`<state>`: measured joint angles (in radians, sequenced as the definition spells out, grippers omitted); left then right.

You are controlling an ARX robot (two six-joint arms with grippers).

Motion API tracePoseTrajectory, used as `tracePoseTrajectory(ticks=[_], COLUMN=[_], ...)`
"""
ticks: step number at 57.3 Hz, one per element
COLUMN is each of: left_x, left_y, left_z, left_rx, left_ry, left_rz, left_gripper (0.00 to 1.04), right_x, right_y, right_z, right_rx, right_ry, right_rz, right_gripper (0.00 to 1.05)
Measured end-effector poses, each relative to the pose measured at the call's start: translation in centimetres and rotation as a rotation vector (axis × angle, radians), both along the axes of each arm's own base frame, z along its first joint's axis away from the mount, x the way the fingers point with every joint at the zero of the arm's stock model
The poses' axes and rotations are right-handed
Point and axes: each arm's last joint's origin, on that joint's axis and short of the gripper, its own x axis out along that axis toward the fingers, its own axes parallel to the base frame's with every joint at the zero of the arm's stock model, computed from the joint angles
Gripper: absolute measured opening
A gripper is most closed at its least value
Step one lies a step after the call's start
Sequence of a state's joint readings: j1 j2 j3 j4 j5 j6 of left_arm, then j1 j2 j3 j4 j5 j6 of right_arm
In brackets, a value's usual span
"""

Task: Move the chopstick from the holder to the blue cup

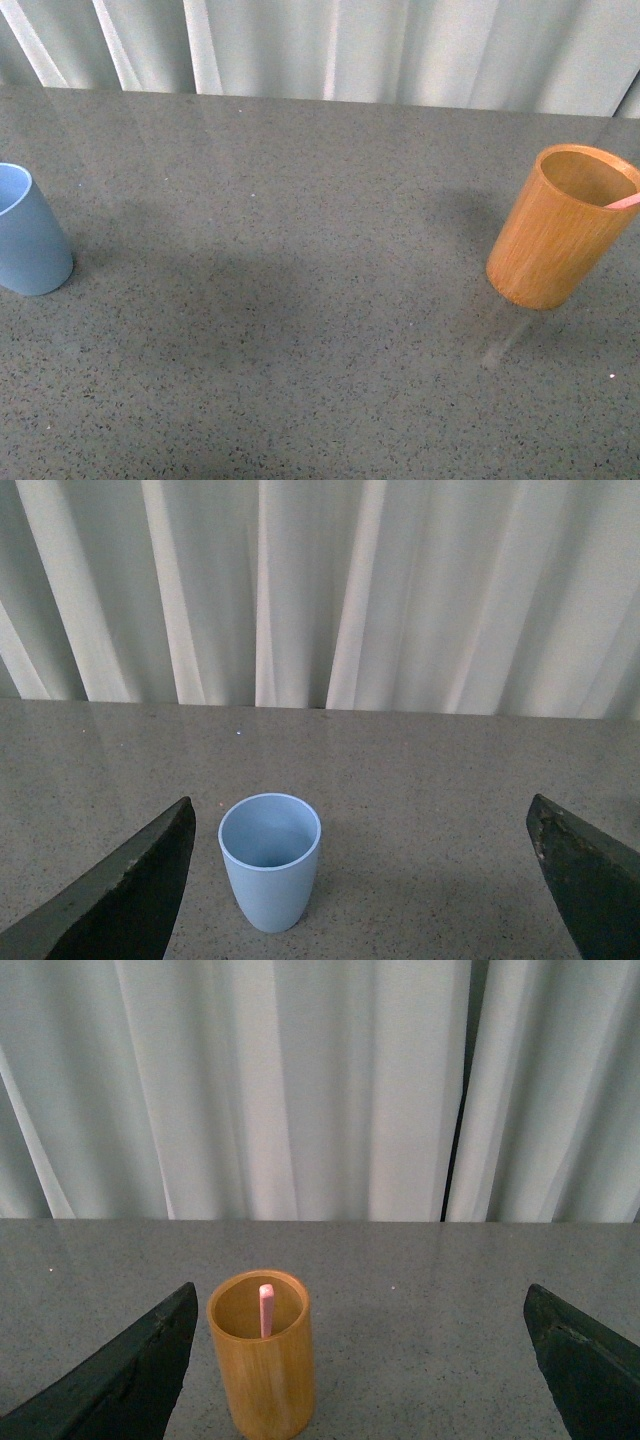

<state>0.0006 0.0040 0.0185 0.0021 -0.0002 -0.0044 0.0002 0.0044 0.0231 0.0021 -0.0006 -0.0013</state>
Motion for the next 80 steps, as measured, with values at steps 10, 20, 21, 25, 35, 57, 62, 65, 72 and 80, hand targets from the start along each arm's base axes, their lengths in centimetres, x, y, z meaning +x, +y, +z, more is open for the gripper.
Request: tracePoseTrajectory(ticks=[10, 20, 21, 25, 35, 57, 62, 65, 72, 80], left_x=[0.0, 0.0, 0.1, 0.6, 7.6, 20.3, 21.2, 21.6, 22.4, 22.8], left_y=[0.0, 0.0, 0.1, 0.4, 4.7, 8.0, 7.9, 8.0, 8.2, 8.1], left_z=[0.0, -0.1, -0.1, 0.4, 4.2, -0.9, -2.2, -2.6, -3.3, -4.1], left_rx=[0.0, -0.005, -0.02, -0.089, -0.138, -0.023, -0.003, 0.0, 0.009, 0.021], left_ry=[0.0, 0.023, 0.088, 0.408, 0.56, 0.829, 0.876, 0.89, 0.92, 0.954], left_rz=[0.0, -0.008, -0.015, -0.058, 0.126, 0.254, 0.244, 0.243, 0.248, 0.236], left_gripper=[0.98, 0.98, 0.98, 0.98, 0.98, 0.98, 0.98, 0.98, 0.98, 0.98], right_x=[0.0, 0.0, 0.0, 0.0, 0.0, 0.0, 0.0, 0.0, 0.0, 0.0], right_y=[0.0, 0.0, 0.0, 0.0, 0.0, 0.0, 0.0, 0.0, 0.0, 0.0], right_z=[0.0, 0.0, 0.0, 0.0, 0.0, 0.0, 0.0, 0.0, 0.0, 0.0], right_rx=[0.0, 0.0, 0.0, 0.0, 0.0, 0.0, 0.0, 0.0, 0.0, 0.0], right_ry=[0.0, 0.0, 0.0, 0.0, 0.0, 0.0, 0.0, 0.0, 0.0, 0.0], right_rz=[0.0, 0.0, 0.0, 0.0, 0.0, 0.0, 0.0, 0.0, 0.0, 0.0], right_gripper=[0.95, 0.95, 0.95, 0.95, 0.95, 0.95, 0.95, 0.95, 0.95, 0.95])
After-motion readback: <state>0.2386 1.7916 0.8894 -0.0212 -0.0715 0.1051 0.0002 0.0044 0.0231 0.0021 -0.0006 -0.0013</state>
